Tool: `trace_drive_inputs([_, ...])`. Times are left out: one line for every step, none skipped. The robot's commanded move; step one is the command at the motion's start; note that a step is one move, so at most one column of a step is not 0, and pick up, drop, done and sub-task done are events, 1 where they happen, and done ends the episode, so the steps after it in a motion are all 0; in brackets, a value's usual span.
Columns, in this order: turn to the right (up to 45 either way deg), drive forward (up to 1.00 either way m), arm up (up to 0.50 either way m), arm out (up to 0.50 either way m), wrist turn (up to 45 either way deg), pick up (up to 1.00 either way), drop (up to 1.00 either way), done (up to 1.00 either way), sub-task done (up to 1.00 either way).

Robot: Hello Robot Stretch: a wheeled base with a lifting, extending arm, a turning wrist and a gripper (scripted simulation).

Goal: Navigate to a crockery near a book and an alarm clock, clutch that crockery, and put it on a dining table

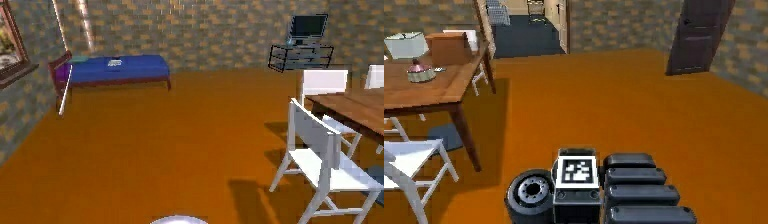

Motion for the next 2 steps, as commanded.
trace_drive_inputs([0.0, 1.00, 0.00, 0.00, 0.0, 0.00, 0.00, 0.00, 0.00])
trace_drive_inputs([0.0, 0.20, 0.00, 0.00, 0.0, 0.00, 0.00, 0.00, 0.00])
